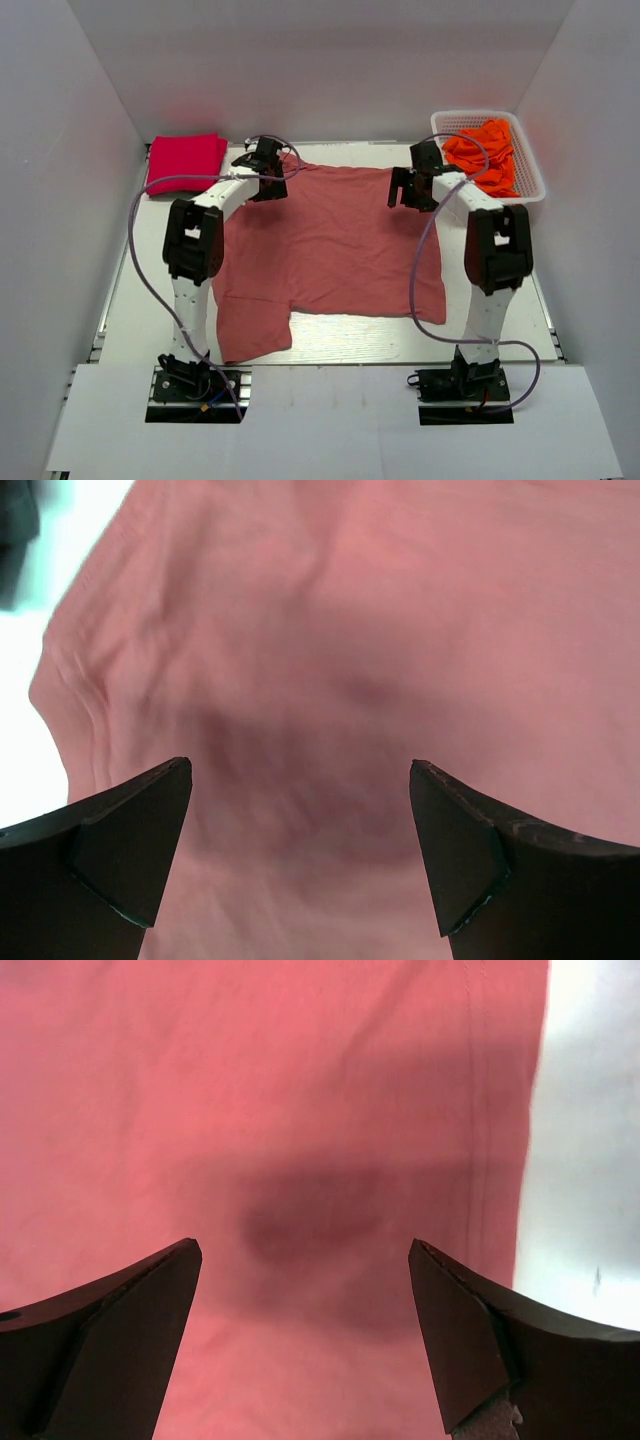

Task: Fold and stack the t-shirts
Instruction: Flatten out the tshirt, then grap the side of the flattened tshirt closest away from the robot with both arms

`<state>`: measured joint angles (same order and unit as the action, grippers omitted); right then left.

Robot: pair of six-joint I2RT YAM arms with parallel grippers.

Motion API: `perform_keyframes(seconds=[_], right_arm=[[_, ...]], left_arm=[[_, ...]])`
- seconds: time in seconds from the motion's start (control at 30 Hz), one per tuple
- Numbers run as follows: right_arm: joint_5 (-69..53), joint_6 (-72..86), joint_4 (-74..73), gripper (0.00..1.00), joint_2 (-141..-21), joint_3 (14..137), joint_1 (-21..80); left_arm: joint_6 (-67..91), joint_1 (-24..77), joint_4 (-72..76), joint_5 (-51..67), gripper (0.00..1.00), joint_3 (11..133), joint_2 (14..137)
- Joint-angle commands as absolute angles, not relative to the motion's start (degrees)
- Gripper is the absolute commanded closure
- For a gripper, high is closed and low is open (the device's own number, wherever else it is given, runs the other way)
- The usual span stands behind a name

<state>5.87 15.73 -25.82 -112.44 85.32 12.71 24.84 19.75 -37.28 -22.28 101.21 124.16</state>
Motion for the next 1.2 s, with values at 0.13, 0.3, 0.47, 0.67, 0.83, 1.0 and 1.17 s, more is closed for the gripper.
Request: perform_keyframes(seconds=[0.13, 0.3, 0.47, 0.67, 0.83, 1.0, 1.17], right_arm=[[10.28, 11.08, -31.45, 0.1, -124.34, 100.15, 14.33], [11.25, 9.41, -37.94, 0.1, -139.16, 115.11, 13.71], [10.98, 8.79, -38.87, 0.1, -148.35, 133.15, 13.54], [9.5, 4.66, -28.39, 0.1, -141.51, 130.34, 13.62], [5.37, 2.81, -27.16, 0.1, -128.38, 126.42, 15.29], [5.01, 7.72, -21.63, 0.1, -107.63, 101.24, 17.84], [5.54, 18.43, -18.98, 0.1, -91.08, 68.71, 18.28]], left_arm=[[21.98, 18.37, -38.14, -25.67, 0.0, 111.7, 133.67], [21.27, 17.15, -38.14, -23.21, 0.0, 119.34, 140.88], [20.66, 14.59, -40.43, -19.7, 0.0, 132.15, 148.79], [15.12, 13.18, -34.37, -13.54, 0.0, 131.67, 144.86], [13.18, 14.32, -35.67, -13.88, 0.0, 124.75, 131.78], [24.66, 14.94, -39.02, -12.74, 0.0, 102.35, 109.82], [41.47, 13.45, -46.98, -6.77, 0.0, 75.0, 86.28]])
